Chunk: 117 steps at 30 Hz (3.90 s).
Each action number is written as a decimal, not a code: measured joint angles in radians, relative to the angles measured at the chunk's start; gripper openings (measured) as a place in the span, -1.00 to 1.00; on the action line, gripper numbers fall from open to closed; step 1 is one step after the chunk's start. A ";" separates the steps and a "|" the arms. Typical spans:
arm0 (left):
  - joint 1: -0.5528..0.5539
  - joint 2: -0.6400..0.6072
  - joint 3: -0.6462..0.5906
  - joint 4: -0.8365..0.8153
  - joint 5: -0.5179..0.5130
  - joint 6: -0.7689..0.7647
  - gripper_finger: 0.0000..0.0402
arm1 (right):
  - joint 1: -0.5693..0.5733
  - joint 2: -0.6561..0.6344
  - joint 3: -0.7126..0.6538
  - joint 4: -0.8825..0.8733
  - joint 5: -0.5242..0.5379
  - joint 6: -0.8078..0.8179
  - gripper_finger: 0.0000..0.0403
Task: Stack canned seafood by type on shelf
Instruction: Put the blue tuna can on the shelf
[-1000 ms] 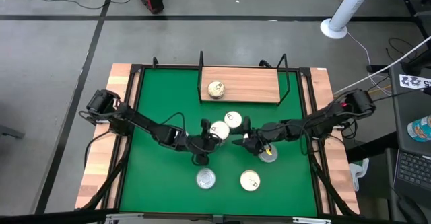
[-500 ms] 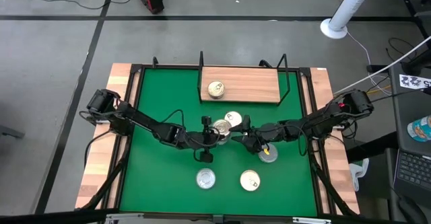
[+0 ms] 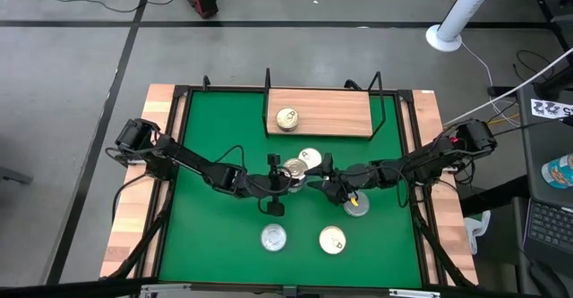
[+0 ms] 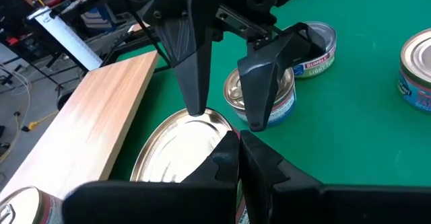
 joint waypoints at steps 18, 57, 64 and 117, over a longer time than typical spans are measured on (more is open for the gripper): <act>0.005 0.000 0.002 0.040 0.000 -0.045 -0.98 | 0.000 0.018 0.000 0.006 0.061 -0.053 0.24; 0.005 0.000 0.002 0.103 0.084 -0.107 -0.97 | 0.000 0.019 0.000 0.011 0.051 -0.053 -0.08; 0.004 0.000 0.002 0.106 0.062 -0.069 -0.93 | 0.000 0.019 0.000 0.013 0.061 -0.050 -0.03; 0.000 -0.172 0.002 0.021 -0.127 0.047 -0.35 | -0.545 0.019 0.000 0.084 0.129 -0.131 -0.04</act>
